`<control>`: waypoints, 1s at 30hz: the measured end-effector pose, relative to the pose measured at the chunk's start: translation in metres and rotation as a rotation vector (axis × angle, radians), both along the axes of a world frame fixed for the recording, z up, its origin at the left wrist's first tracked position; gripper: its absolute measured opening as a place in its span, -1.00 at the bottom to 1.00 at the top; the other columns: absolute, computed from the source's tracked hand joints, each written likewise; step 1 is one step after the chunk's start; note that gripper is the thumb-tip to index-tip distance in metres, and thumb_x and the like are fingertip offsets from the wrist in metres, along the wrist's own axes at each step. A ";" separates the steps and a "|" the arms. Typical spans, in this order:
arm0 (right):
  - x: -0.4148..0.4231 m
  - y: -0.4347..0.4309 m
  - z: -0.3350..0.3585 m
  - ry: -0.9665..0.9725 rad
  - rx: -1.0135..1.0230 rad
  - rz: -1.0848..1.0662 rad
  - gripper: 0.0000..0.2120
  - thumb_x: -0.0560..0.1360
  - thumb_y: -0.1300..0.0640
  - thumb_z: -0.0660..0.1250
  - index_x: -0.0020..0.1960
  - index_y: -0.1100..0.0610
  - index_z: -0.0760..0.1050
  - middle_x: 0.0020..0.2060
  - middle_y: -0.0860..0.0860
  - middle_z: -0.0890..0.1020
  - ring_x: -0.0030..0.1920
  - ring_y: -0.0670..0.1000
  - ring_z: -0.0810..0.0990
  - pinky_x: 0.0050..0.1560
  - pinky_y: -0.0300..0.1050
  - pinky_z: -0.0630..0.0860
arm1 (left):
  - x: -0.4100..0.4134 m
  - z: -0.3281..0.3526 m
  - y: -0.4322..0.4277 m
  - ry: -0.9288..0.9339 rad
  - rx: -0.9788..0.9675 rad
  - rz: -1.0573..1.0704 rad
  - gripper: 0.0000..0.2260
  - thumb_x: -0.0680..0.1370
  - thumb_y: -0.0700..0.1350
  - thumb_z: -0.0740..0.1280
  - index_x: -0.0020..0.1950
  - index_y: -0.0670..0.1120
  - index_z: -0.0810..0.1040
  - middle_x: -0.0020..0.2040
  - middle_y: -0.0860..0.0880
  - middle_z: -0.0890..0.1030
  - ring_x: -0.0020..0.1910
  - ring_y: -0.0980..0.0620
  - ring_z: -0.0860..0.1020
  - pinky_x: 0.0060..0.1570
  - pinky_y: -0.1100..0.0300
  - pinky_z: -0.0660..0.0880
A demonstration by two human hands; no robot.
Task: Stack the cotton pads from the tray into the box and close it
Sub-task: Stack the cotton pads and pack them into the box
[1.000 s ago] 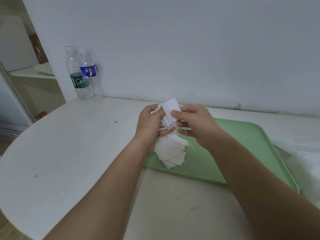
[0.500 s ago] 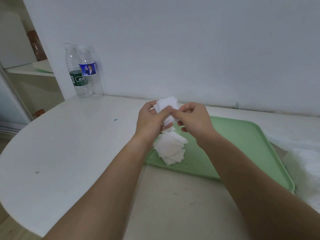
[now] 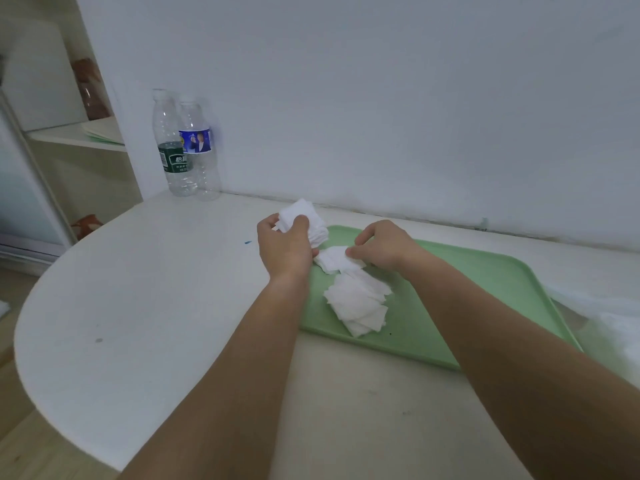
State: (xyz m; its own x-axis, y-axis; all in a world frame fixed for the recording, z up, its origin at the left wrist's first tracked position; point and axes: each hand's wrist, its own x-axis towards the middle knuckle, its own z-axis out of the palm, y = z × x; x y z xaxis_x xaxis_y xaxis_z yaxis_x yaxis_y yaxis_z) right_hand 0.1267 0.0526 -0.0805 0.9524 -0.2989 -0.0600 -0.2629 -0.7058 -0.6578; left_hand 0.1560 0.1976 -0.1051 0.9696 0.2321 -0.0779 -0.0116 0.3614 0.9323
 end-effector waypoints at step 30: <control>-0.026 -0.010 0.004 -0.311 1.019 0.026 -0.83 0.56 0.17 0.40 0.14 0.15 0.59 -0.24 -0.06 0.63 -0.32 -0.07 0.54 -0.26 -0.19 0.47 | -0.009 0.002 -0.009 -0.091 0.193 -0.267 -0.71 0.55 -0.13 0.43 0.25 -0.15 0.55 0.13 -0.09 0.66 -0.06 -0.01 0.68 -0.33 0.25 0.58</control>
